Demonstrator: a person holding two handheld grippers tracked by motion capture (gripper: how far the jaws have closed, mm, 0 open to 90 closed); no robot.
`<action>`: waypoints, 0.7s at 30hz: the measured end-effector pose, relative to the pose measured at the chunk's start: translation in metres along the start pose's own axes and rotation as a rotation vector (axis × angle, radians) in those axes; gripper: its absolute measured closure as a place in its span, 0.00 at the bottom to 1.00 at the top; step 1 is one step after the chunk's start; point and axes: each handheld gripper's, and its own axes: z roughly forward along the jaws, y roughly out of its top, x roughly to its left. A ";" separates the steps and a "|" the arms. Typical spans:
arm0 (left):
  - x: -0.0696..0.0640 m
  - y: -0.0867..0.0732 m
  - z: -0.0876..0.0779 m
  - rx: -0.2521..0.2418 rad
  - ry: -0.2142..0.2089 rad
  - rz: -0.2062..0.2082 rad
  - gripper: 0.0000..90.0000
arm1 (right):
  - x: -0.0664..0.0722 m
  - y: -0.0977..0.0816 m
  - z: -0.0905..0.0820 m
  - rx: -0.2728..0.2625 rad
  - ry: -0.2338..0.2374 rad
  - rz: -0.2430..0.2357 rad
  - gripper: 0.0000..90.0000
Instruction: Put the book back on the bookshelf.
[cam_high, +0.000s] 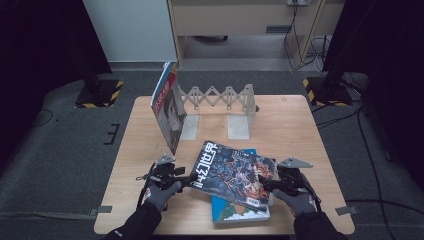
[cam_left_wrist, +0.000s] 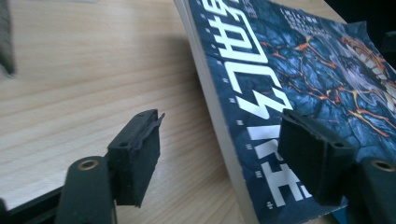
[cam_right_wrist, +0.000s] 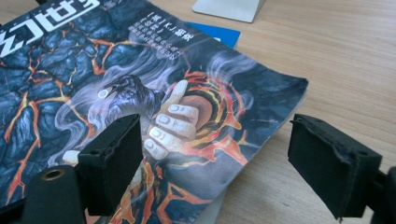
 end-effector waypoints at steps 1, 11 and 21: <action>-0.001 0.000 0.001 0.002 -0.006 -0.001 0.31 | 0.000 0.000 0.001 0.003 0.004 0.001 0.20; -0.002 -0.003 0.016 0.009 -0.098 -0.067 0.27 | 0.003 -0.003 0.007 0.032 0.023 0.005 0.19; -0.006 -0.005 0.027 0.024 -0.203 -0.116 0.30 | 0.001 -0.004 0.008 0.032 0.037 0.028 0.18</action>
